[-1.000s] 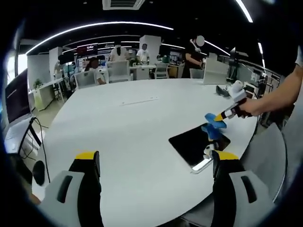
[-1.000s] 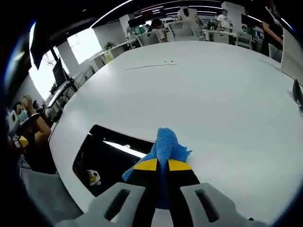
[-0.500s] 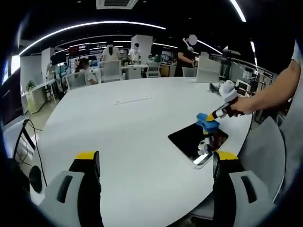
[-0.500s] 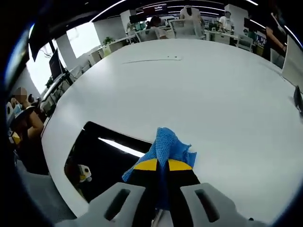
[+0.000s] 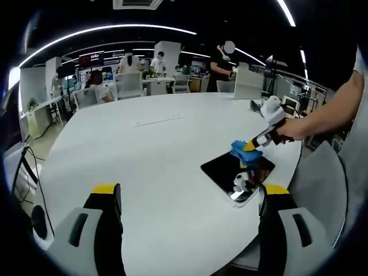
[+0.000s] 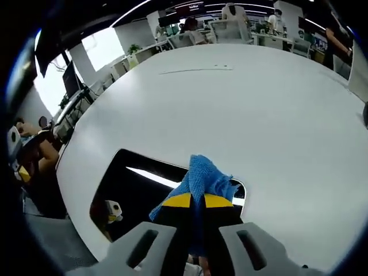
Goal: Wipe the mirror surface with the cleaning cloth until all visible marks leave the cleaned area.
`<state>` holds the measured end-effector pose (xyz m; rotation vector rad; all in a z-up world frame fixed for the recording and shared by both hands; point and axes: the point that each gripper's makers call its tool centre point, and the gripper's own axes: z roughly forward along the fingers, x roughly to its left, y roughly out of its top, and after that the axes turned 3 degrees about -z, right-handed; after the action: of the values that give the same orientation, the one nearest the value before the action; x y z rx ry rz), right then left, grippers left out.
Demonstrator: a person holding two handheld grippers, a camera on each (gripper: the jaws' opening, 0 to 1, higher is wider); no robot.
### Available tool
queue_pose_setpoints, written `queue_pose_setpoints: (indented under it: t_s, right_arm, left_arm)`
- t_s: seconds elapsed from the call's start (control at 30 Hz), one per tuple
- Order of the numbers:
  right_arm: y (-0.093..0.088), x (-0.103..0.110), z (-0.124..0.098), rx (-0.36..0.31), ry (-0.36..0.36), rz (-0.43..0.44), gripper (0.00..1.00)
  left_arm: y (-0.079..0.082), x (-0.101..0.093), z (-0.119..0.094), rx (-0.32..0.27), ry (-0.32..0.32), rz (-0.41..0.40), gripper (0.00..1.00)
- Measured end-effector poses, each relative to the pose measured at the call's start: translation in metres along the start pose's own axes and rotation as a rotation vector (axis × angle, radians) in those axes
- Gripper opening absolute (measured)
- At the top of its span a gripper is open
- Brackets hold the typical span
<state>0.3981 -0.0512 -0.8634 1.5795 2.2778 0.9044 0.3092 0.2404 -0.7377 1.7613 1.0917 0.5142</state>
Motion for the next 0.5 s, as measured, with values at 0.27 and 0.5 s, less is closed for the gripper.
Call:
queue_pose_setpoints:
  t_s: [0.27, 0.5]
  right_arm:
    - [0.003, 0.012, 0.006, 0.002, 0.025, -0.004, 0.00]
    - [0.010, 0.024, 0.013, 0.003, 0.043, 0.001, 0.00]
  left_arm:
    - [-0.002, -0.004, 0.001, 0.008, -0.005, -0.002, 0.99]
    - [-0.004, -0.001, -0.001, 0.010, 0.002, -0.001, 0.99]
